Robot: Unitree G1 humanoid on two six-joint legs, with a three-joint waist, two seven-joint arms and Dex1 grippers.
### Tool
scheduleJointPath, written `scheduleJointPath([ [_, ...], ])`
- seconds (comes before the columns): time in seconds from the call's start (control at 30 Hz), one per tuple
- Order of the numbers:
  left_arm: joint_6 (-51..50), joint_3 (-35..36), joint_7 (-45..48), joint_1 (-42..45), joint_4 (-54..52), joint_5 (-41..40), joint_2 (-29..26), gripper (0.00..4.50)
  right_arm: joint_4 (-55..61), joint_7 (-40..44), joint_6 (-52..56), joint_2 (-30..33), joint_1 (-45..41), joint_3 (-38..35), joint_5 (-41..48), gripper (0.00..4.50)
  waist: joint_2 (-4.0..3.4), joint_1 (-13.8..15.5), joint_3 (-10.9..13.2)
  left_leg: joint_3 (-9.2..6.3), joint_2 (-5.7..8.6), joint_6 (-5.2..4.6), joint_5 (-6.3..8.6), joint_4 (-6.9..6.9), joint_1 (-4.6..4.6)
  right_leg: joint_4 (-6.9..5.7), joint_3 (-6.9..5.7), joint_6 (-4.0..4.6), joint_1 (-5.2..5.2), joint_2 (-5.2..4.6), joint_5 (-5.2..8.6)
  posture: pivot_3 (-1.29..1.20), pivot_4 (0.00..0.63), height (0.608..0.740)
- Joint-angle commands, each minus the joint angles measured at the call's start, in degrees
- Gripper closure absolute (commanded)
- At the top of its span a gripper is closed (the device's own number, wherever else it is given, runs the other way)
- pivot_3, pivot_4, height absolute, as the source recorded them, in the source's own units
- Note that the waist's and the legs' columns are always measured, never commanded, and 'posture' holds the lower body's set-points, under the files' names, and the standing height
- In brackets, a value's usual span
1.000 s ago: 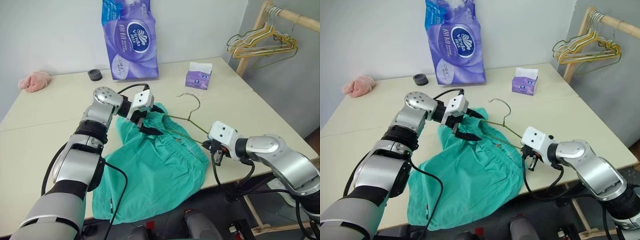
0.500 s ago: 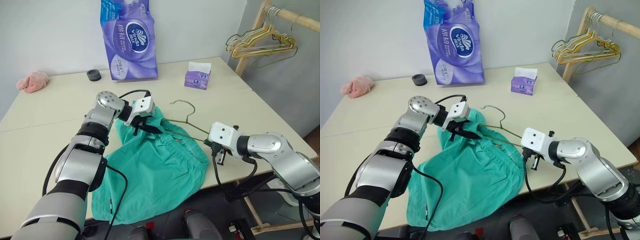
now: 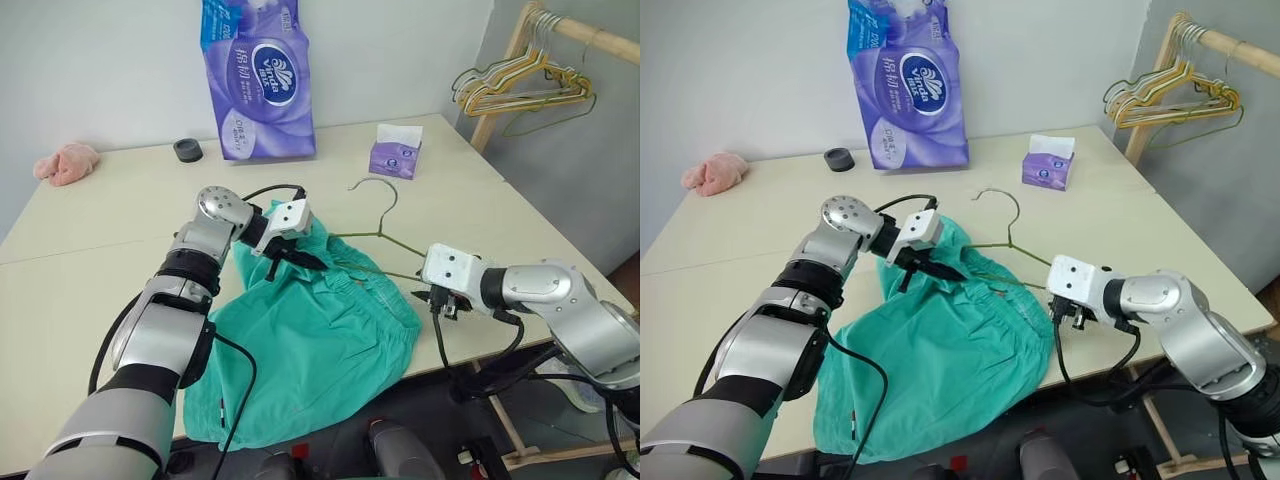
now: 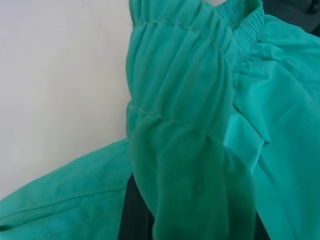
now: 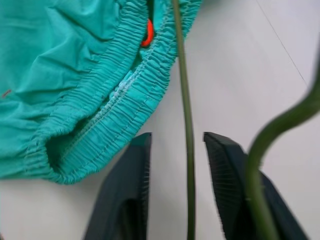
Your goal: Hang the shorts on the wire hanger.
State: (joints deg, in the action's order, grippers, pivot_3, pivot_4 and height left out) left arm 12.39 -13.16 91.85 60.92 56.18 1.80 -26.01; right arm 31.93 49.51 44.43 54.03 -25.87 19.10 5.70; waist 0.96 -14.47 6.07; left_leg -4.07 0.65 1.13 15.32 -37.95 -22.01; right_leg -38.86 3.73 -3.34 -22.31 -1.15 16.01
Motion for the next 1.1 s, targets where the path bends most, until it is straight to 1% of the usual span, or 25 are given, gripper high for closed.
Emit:
scheduleJointPath([
  [0.03, 0.58, 0.96, -4.29, -0.25, 0.46, 1.21, -2.32, 4.38, -0.03, 4.62, -3.32, 6.35, -0.23, -8.84, 1.47, 2.15, -0.03, 0.01, 0.09, 0.01, 0.00, 0.00, 0.00, 0.00, 0.00, 0.00, 0.00, -0.01, 0.00, 0.00, 0.00, -0.29, 0.092, 0.740],
  [0.1, 1.12, 1.09, -5.60, -0.28, 1.04, 1.53, -2.88, 4.41, -0.89, 5.57, -2.04, 8.48, 1.92, -13.53, 3.33, 2.15, 0.00, 0.07, 0.16, 0.01, 0.03, 0.00, 0.00, -0.01, 0.00, 0.00, 0.00, -0.01, 0.01, -0.04, 0.00, -0.29, 0.094, 0.740],
  [0.2, 1.01, 1.40, -6.82, -0.29, 1.50, 1.46, -3.35, 4.49, -0.80, 4.87, -0.10, 8.60, 5.57, -19.39, 5.43, 2.15, 0.02, -0.05, 0.18, -0.01, -0.04, -0.01, 0.00, 0.03, 0.02, 0.00, 0.00, 0.00, 0.01, 0.02, 0.00, -0.29, 0.097, 0.740],
  [0.27, 0.99, 1.72, -8.30, -0.43, 1.95, 1.43, -3.80, 4.49, 0.44, 3.43, 3.61, 6.37, 9.29, -26.12, 8.11, 2.15, 0.09, 0.09, 0.23, -0.01, -0.07, -0.01, 0.01, 0.02, 0.02, -0.02, -0.01, 0.00, 0.01, 0.05, 0.00, -0.29, 0.099, 0.740],
  [0.33, 0.51, 2.02, -8.83, -0.67, 2.04, 1.16, -4.40, 4.49, 3.32, 1.98, 6.09, 2.31, 14.11, -32.22, 11.26, 2.15, 0.13, 0.21, 0.28, -0.01, -0.05, -0.01, 0.00, 0.02, 0.00, -0.02, 0.00, 0.00, 0.01, 0.04, 0.00, -0.29, 0.103, 0.740],
  [0.4, 0.63, 2.04, -9.62, -0.78, 2.35, 1.34, -5.03, 4.50, 5.54, 0.67, 6.30, 0.27, 18.18, -34.56, 11.78, 1.78, 0.15, 0.23, 0.32, -0.02, -0.04, -0.01, 0.01, 0.01, -0.02, -0.04, 0.00, 0.00, 0.01, 0.04, 0.00, -0.29, 0.106, 0.740],
  [0.43, 0.71, 2.01, -9.92, -0.80, 2.47, 1.39, -5.24, 4.50, 6.56, 0.26, 6.72, -0.10, 19.60, -34.98, 11.98, 1.57, 0.12, 0.20, 0.34, 0.00, -0.04, -0.01, 0.01, -0.01, -0.01, -0.05, 0.02, 0.00, 0.02, 0.03, 0.00, -0.29, 0.107, 0.740],
  [0.47, 0.32, 2.17, -10.08, -0.74, 2.58, 1.19, -5.46, 4.50, 8.87, -1.45, 10.41, -2.67, 20.30, -35.53, 14.26, 1.28, 0.15, 0.20, 0.38, 0.01, -0.03, -0.01, 0.00, -0.01, 0.00, -0.06, 0.03, 0.01, 0.01, 0.02, 0.00, -0.29, 0.109, 0.740],
  [0.57, -0.50, 2.48, -10.19, -0.54, 2.72, 0.72, -5.83, 4.50, 13.61, -4.31, 17.55, -6.88, 21.65, -35.19, 18.86, 0.22, 0.13, 0.09, 0.46, 0.02, -0.05, -0.01, 0.00, -0.01, 0.03, -0.07, 0.04, 0.00, 0.02, 0.05, 0.00, -0.29, 0.111, 0.740],
  [0.6, -0.80, 2.62, -10.20, -0.34, 2.86, 0.60, -6.09, 4.50, 15.72, -6.45, 20.73, -10.74, 22.65, -33.62, 20.94, 0.03, 0.16, 0.13, 0.50, 0.02, -0.05, -0.01, 0.00, -0.01, 0.03, -0.08, 0.03, 0.00, 0.02, 0.05, 0.00, -0.29, 0.112, 0.740],
  [0.67, -1.18, 2.89, -10.45, -0.04, 3.07, 0.56, -6.44, 4.50, 18.61, -10.91, 25.26, -17.07, 23.79, -30.33, 23.32, 0.03, 0.34, 0.11, 0.61, -0.07, -0.13, -0.01, 0.00, 0.01, 0.01, -0.06, 0.00, 0.00, 0.03, 0.12, 0.00, -0.29, 0.113, 0.740],
  [0.77, -1.96, 3.55, -10.36, 0.25, 3.00, 0.39, -6.37, 4.50, 17.95, -18.41, 30.99, -26.72, 23.37, -26.15, 23.45, 0.03, 0.25, 0.10, 0.75, -0.05, -0.14, -0.01, 0.00, 0.01, 0.01, -0.10, 0.01, 0.01, 0.00, 0.15, 0.00, -0.28, 0.114, 0.740],
  [0.93, -2.82, 4.12, -9.91, 0.41, 2.66, 0.30, -6.34, 4.50, 12.83, -25.01, 34.18, -38.04, 19.83, -24.32, 23.53, 0.03, 0.23, 0.19, 0.78, -0.03, -0.08, 0.00, 0.00, -0.02, 0.01, -0.09, 0.02, 0.01, 0.00, 0.06, 0.00, -0.28, 0.111, 0.740],
  [1.03, -3.01, 4.19, -9.90, 0.37, 2.47, 0.31, -6.41, 4.50, 9.00, -26.94, 34.63, -41.14, 17.45, -24.80, 23.40, 0.03, 0.20, 0.19, 0.80, -0.05, -0.08, -0.01, 0.00, -0.01, 0.02, -0.10, 0.01, 0.06, 0.00, 0.06, -0.03, -0.28, 0.109, 0.740],
  [1.1, -3.10, 4.22, -9.89, 0.33, 2.38, 0.31, -6.48, 4.50, 7.28, -27.67, 35.03, -42.96, 16.13, -25.20, 23.95, 0.03, 0.19, 0.17, 0.81, -0.05, -0.08, 0.00, 0.00, 0.00, 0.01, -0.09, 0.00, 0.27, -0.01, 0.06, -0.15, -0.28, 0.109, 0.740],
])
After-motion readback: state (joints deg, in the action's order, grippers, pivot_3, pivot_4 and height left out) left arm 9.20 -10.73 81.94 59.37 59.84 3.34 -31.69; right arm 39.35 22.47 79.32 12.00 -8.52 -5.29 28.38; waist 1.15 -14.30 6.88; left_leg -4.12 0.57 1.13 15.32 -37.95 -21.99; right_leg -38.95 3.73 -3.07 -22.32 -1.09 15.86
